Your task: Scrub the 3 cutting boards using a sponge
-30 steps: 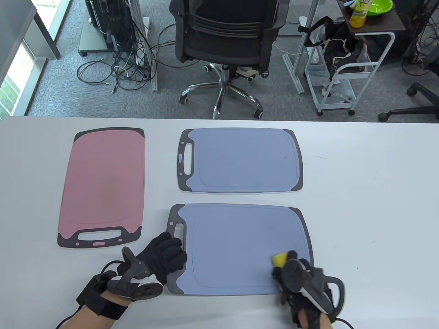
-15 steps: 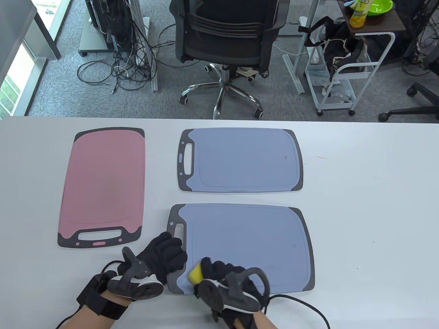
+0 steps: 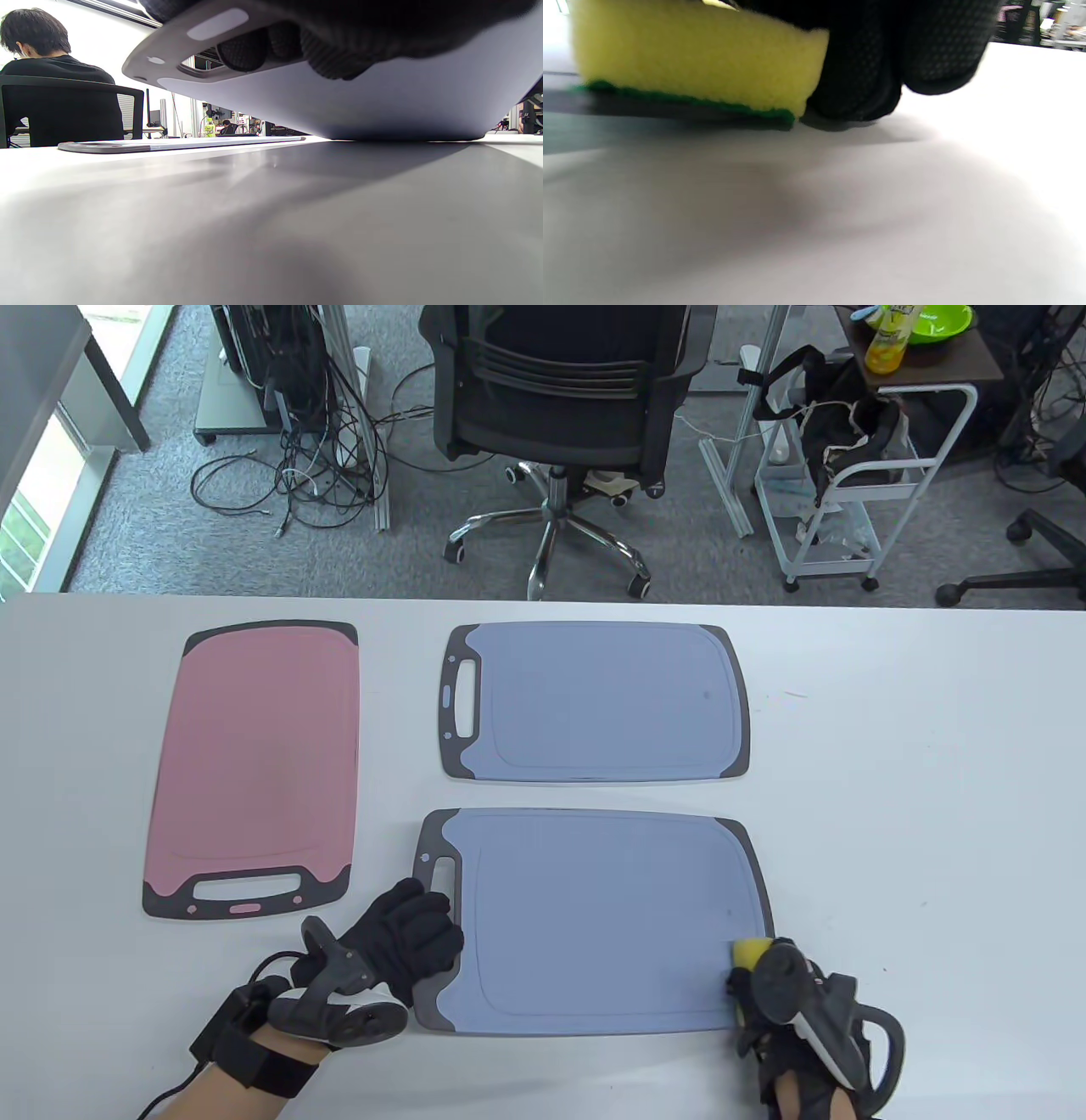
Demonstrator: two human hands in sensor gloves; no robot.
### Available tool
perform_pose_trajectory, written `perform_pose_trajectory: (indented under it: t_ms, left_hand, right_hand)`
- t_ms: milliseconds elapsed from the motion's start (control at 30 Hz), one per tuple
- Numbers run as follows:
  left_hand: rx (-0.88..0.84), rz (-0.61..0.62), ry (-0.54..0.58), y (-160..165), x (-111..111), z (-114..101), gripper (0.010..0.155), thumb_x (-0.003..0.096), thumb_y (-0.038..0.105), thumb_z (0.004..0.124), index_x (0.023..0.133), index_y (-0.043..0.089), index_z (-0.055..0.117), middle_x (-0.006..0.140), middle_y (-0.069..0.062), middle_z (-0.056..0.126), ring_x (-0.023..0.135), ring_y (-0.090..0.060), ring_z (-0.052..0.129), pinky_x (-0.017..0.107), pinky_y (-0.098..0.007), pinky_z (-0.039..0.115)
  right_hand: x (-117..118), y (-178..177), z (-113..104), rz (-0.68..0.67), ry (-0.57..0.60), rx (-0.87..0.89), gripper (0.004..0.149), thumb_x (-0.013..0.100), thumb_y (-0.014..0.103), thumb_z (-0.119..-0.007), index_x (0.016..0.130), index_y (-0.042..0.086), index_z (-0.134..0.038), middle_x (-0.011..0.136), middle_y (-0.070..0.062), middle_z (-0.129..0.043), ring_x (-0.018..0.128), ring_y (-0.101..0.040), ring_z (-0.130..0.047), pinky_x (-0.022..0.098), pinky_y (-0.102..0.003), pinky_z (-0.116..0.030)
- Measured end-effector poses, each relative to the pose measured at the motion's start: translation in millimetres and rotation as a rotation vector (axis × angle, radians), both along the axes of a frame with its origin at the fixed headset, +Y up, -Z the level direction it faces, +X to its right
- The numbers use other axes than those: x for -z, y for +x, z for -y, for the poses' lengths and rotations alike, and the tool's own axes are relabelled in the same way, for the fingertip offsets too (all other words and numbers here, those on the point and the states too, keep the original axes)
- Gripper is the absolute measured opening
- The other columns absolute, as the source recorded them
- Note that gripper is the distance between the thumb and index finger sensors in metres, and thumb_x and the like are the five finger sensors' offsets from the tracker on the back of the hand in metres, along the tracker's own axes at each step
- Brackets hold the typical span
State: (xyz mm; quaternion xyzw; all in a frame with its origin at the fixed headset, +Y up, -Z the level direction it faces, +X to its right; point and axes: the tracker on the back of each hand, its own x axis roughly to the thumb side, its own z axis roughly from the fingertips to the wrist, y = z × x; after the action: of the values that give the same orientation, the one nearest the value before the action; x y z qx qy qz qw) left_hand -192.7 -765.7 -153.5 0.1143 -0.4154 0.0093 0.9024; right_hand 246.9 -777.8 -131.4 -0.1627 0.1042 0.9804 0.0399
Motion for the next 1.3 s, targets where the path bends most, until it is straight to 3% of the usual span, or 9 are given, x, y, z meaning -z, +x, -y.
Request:
perform_pose_trajectory:
  t_ms: [67,133,233,367,467,633,1000,1167,1300]
  left_hand:
    - [0.015,-0.014,-0.001,1,0,0,0.044,0.0598,0.040,0.083,0.095,0.031,0.058,0.095,0.008,0.072,0.103,-0.021,0.073,0.080,-0.055,0.056]
    - [0.027,-0.020,-0.008,3,1,1,0.043,0.0603,0.039,0.082,0.095,0.031,0.058,0.095,0.008,0.072,0.103,-0.021,0.072,0.080,-0.055,0.056]
    - [0.050,-0.027,-0.004,6,1,1,0.043,0.0604,0.038,0.082,0.095,0.030,0.057,0.094,0.008,0.072,0.102,-0.021,0.072,0.079,-0.055,0.055]
    - [0.062,-0.043,-0.001,7,1,1,0.043,0.0601,0.038,0.081,0.094,0.030,0.056,0.094,0.007,0.072,0.102,-0.021,0.072,0.079,-0.055,0.056]
    - [0.042,-0.062,-0.019,4,3,1,0.043,0.0597,0.037,0.081,0.094,0.030,0.057,0.094,0.008,0.072,0.102,-0.020,0.072,0.079,-0.055,0.056]
    - [0.054,-0.072,-0.009,5,2,1,0.042,0.0598,0.037,0.081,0.094,0.030,0.057,0.093,0.008,0.072,0.102,-0.020,0.072,0.079,-0.055,0.056]
    - [0.103,-0.078,0.009,8,0,0,0.044,0.0598,0.039,0.080,0.094,0.031,0.055,0.094,0.009,0.071,0.102,-0.019,0.072,0.079,-0.054,0.057]
    - [0.202,-0.061,0.053,10,-2,1,0.055,0.0544,0.059,0.077,0.096,0.033,0.053,0.095,0.012,0.071,0.103,-0.017,0.074,0.080,-0.052,0.060]
    - [0.244,-0.029,0.298,13,-9,0,0.059,0.0465,0.066,0.068,0.094,0.033,0.055,0.091,0.014,0.077,0.097,-0.013,0.084,0.077,-0.048,0.071]
  right_hand:
    - [2,-14,-1,-0.035,0.037,-0.006,0.073,0.049,0.053,-0.071,0.101,0.002,-0.065,0.075,-0.015,-0.084,0.052,-0.026,-0.092,0.045,-0.047,-0.079]
    - [6,-46,-9,-0.222,0.073,-0.081,0.073,0.049,0.057,-0.069,0.101,0.005,-0.066,0.074,-0.011,-0.084,0.051,-0.022,-0.093,0.044,-0.044,-0.081]
    - [7,-135,-21,-0.471,0.117,0.048,0.075,0.049,0.060,-0.070,0.101,0.006,-0.066,0.072,-0.010,-0.084,0.048,-0.020,-0.092,0.043,-0.043,-0.081]
    - [-6,-251,-39,-0.795,0.166,-0.009,0.078,0.048,0.064,-0.065,0.101,0.007,-0.065,0.068,-0.006,-0.085,0.045,-0.014,-0.093,0.040,-0.038,-0.084]
    - [-11,-285,-44,-0.869,0.189,-0.035,0.079,0.048,0.065,-0.065,0.100,0.006,-0.066,0.066,-0.005,-0.087,0.043,-0.013,-0.094,0.039,-0.037,-0.085]
    - [-9,-240,-35,-0.790,0.188,-0.042,0.079,0.047,0.067,-0.065,0.100,0.008,-0.067,0.064,-0.004,-0.088,0.040,-0.012,-0.094,0.036,-0.036,-0.086]
    - [-11,12,3,-0.242,0.059,-0.057,0.078,0.045,0.064,-0.068,0.100,0.008,-0.067,0.065,-0.006,-0.090,0.041,-0.017,-0.096,0.036,-0.040,-0.085]
    - [-12,42,4,-0.193,0.047,-0.086,0.076,0.045,0.061,-0.071,0.101,0.009,-0.066,0.070,-0.007,-0.088,0.048,-0.021,-0.094,0.042,-0.043,-0.082]
    - [-11,48,1,-0.145,0.062,-0.067,0.076,0.046,0.061,-0.072,0.102,0.010,-0.065,0.074,-0.008,-0.087,0.052,-0.023,-0.094,0.045,-0.044,-0.081]
